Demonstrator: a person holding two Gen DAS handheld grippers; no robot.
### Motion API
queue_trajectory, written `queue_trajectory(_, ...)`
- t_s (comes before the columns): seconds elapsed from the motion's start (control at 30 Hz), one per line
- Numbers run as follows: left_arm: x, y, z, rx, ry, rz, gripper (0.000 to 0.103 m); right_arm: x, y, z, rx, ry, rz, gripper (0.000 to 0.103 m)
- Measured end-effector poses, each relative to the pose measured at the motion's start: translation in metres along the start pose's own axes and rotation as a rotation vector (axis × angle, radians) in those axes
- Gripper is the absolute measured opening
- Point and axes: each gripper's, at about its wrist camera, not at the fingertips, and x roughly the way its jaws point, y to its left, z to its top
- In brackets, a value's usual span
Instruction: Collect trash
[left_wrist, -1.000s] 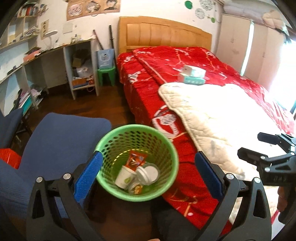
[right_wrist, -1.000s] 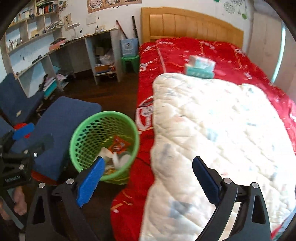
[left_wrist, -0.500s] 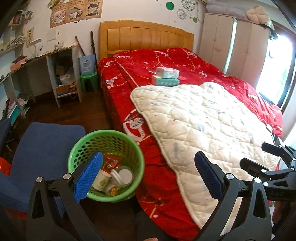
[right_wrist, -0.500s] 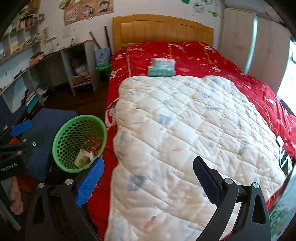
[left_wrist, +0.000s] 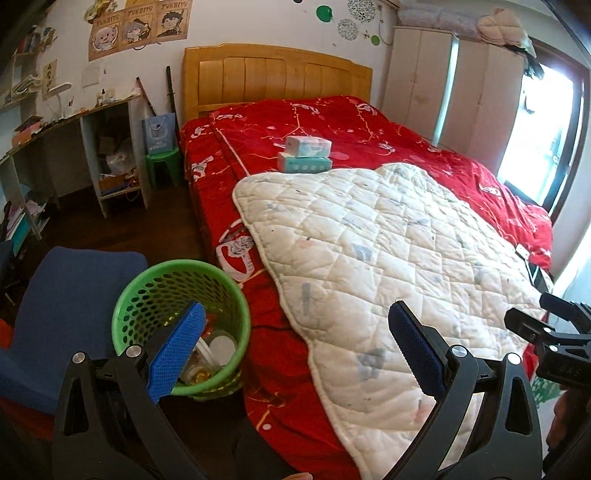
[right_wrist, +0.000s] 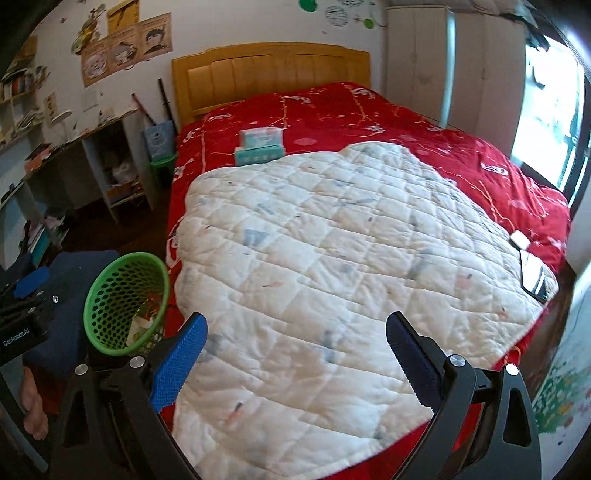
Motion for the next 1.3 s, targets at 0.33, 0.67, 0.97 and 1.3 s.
queue_trajectory(0.33, 0.001, -0.019, -0.006, 0.008, 0.008, 0.009, 0.098, -0.009, -0.020, -0.011, 0.046, -0.006, -0.019, 0.094)
queue_trajectory(0.67, -0.008, -0.025, -0.006, 0.006, -0.044, 0.028, 0.098, -0.012, -0.027, -0.012, 0.071, -0.018, -0.020, 0.094)
queue_trajectory(0.97, -0.017, -0.031, -0.006, 0.022, -0.093, 0.040, 0.098, -0.019, -0.032, -0.010, 0.089, -0.043, -0.020, 0.094)
queue_trajectory(1.3, -0.019, -0.031, -0.007, 0.032, -0.113, 0.060, 0.098, -0.023, -0.033, -0.008, 0.098, -0.066, -0.014, 0.095)
